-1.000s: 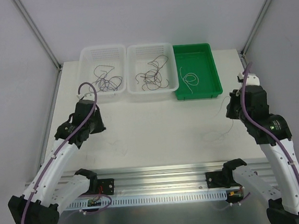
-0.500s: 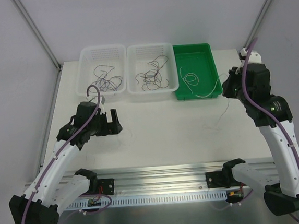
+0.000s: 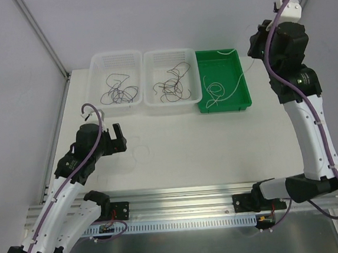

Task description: Untangle the cables

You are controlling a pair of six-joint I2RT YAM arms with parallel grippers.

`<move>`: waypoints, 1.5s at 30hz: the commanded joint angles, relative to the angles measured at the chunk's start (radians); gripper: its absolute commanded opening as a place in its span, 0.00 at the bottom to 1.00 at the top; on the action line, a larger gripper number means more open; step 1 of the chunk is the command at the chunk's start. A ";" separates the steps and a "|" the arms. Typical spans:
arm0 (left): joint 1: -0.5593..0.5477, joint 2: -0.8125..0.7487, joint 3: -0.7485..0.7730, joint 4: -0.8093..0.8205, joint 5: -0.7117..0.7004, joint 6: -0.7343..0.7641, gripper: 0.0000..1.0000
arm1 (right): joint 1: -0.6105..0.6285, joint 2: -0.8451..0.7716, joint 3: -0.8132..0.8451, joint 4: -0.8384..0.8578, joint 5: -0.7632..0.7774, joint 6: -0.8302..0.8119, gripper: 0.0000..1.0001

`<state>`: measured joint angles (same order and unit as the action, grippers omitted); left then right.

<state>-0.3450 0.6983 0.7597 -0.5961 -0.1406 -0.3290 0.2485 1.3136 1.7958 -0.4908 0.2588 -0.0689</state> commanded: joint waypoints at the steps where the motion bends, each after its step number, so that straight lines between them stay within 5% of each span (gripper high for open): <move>1: 0.005 -0.006 -0.010 0.016 -0.047 0.004 0.99 | -0.015 0.085 0.097 0.175 0.028 -0.071 0.01; 12: 0.005 0.001 -0.014 0.018 -0.044 0.008 0.99 | -0.041 0.369 0.109 0.412 0.059 -0.154 0.03; 23: 0.006 0.018 -0.013 0.016 -0.037 0.013 0.99 | -0.109 0.705 0.131 0.290 -0.050 -0.059 0.11; 29: 0.006 0.024 -0.011 0.016 -0.024 0.019 0.99 | -0.123 0.783 0.126 0.158 -0.145 -0.009 0.37; 30: 0.006 0.024 -0.011 0.016 -0.024 0.019 0.99 | -0.123 0.771 0.078 0.170 -0.150 -0.008 0.51; 33: 0.006 0.014 -0.014 0.016 -0.031 0.015 0.99 | -0.123 0.699 0.025 0.175 -0.167 -0.005 0.73; 42: 0.008 -0.058 -0.019 0.016 -0.105 -0.010 0.99 | -0.086 0.367 -0.170 0.075 -0.300 -0.011 0.98; 45: 0.009 -0.095 -0.020 0.018 -0.148 -0.021 0.99 | -0.026 0.253 -0.262 0.034 -0.296 -0.009 0.99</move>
<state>-0.3450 0.6434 0.7525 -0.5957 -0.2157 -0.3305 0.1665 1.7023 1.5948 -0.4023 0.0132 -0.0841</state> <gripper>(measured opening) 0.992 0.992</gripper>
